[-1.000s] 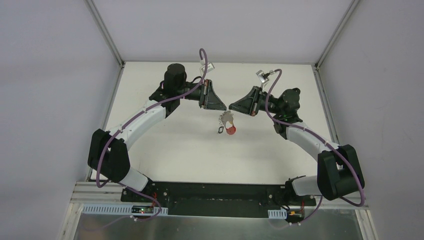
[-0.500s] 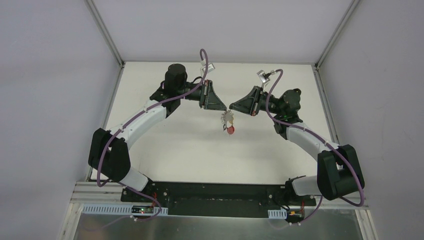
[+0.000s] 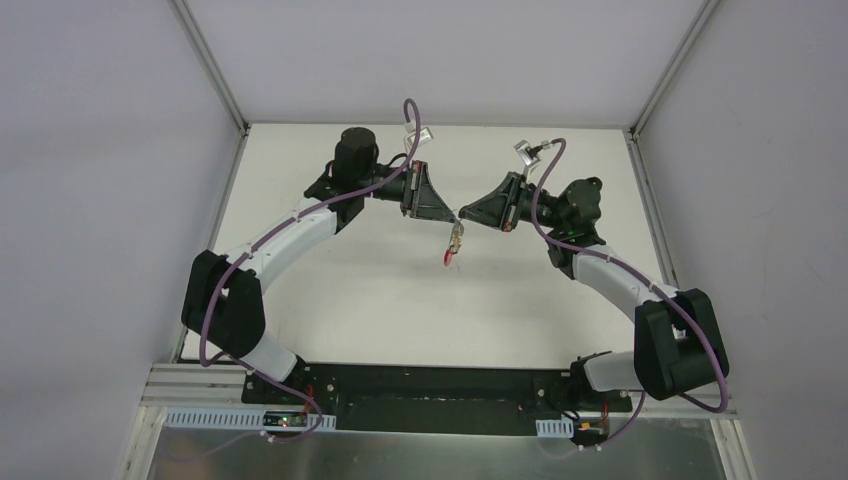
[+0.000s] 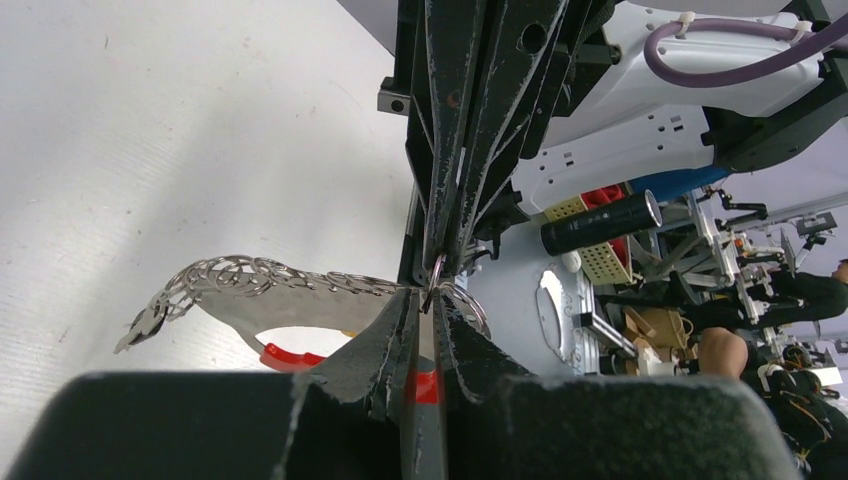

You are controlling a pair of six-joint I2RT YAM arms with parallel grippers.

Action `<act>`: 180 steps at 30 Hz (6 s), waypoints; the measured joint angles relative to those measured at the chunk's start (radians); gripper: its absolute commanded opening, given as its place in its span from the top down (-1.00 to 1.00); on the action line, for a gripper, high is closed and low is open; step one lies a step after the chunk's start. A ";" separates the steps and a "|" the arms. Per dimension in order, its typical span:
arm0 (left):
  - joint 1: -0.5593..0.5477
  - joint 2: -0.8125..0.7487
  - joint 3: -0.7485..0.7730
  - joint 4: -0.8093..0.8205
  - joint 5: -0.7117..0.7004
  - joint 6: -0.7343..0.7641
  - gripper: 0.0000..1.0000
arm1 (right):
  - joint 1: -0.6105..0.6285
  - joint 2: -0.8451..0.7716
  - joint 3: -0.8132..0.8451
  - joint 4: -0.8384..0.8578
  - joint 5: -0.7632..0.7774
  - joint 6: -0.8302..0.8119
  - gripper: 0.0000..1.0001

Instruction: Put the keys on the keyring

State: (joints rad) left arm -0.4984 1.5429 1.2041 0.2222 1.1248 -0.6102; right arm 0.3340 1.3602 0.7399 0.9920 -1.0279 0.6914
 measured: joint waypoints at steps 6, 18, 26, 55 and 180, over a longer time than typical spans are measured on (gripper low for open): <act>0.000 0.002 0.005 0.000 0.002 -0.005 0.82 | 0.000 0.001 -0.005 0.000 0.000 -0.001 1.00; 0.000 0.002 0.006 -0.005 0.009 -0.002 1.00 | -0.002 0.001 -0.007 -0.003 -0.001 -0.023 0.84; -0.026 -0.018 0.136 -0.466 -0.092 0.424 1.00 | -0.003 -0.017 -0.007 -0.132 -0.066 -0.219 0.21; -0.104 -0.269 0.053 -0.760 -0.588 0.813 1.00 | -0.028 0.006 0.167 -0.736 0.310 -0.696 -0.47; -0.056 -0.306 0.050 -0.969 -0.530 0.858 1.00 | 0.037 0.763 0.843 -1.348 1.021 -1.261 0.75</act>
State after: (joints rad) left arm -0.5545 1.2373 1.2545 -0.7467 0.5949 0.2478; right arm 0.3710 2.1231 1.5833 -0.3557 -0.0067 -0.5697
